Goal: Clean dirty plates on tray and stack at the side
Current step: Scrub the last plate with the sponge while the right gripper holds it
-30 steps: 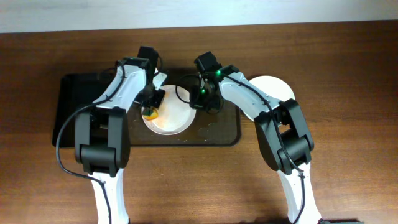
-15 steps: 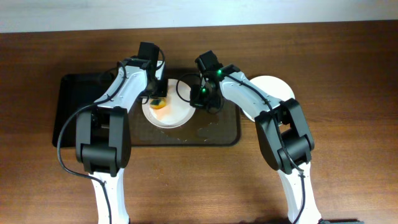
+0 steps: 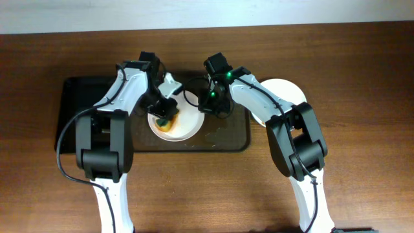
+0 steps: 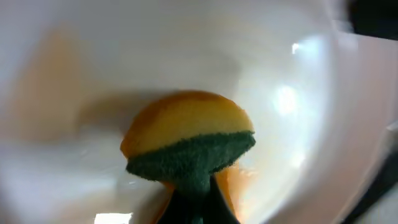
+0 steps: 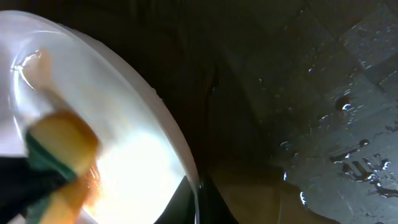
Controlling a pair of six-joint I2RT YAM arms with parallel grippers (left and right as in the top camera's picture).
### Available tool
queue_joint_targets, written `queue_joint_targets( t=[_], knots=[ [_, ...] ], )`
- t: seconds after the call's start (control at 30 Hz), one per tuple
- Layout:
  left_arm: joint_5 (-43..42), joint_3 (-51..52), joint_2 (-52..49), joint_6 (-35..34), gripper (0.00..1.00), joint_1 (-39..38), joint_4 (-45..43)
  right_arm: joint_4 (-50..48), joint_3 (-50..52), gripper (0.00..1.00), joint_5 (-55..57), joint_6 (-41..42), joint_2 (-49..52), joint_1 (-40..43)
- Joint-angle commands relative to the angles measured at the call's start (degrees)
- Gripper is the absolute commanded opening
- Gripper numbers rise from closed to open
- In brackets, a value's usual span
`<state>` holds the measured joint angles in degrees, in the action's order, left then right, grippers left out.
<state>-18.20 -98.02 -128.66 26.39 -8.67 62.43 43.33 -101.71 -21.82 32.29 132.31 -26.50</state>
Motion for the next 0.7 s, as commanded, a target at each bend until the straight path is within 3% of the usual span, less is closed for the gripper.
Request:
queue_joint_targets(
  t=[0.0,0.1,0.23,0.33,0.4,0.43,0.53,0.6,0.63,0.67],
  knots=[
    [-12.5,1.3,-1.9,14.1,0.0,-0.8,-0.4,0.0,0.8,0.04,0.4,0.5,0.3,0.7],
    [-12.4,1.3,-1.9,11.8,0.0,-0.6,-4.5,0.0,0.8,0.04,0.4,0.5,0.3,0.7],
    [-10.7,1.3,-1.9,-5.7,0.0,1.7,-18.4,0.0,0.8,0.04,0.4,0.5,0.3,0.7],
    [3.7,1.3,-1.9,-22.7,0.0,2.8,-25.3,0.0,0.8,0.04,0.4,0.5,0.3,0.7],
    [20.5,1.3,-1.9,-33.5,0.0,2.8,-22.8,0.0,0.8,0.04,0.4,0.5,0.3,0.7],
    [24.3,1.3,-1.9,-35.7,0.0,2.8,-20.7,-0.1,0.8,0.04,0.4,0.5,0.3,0.7],
    [31.5,1.3,-1.9,-37.3,0.0,2.8,-12.7,-0.3,0.8,0.04,0.4,0.5,0.3,0.7],
    [30.8,1.3,-1.9,-37.0,0.0,2.8,-7.3,-0.3,0.8,0.04,0.3,0.5,0.3,0.7],
    [27.0,1.3,-1.9,-32.8,0.0,2.7,-4.4,-0.3,0.8,0.04,0.3,0.5,0.3,0.7],
    [12.6,1.3,-1.9,-18.8,0.0,2.7,-1.1,-0.4,0.8,0.04,-0.1,0.5,0.3,0.7]
  ],
)
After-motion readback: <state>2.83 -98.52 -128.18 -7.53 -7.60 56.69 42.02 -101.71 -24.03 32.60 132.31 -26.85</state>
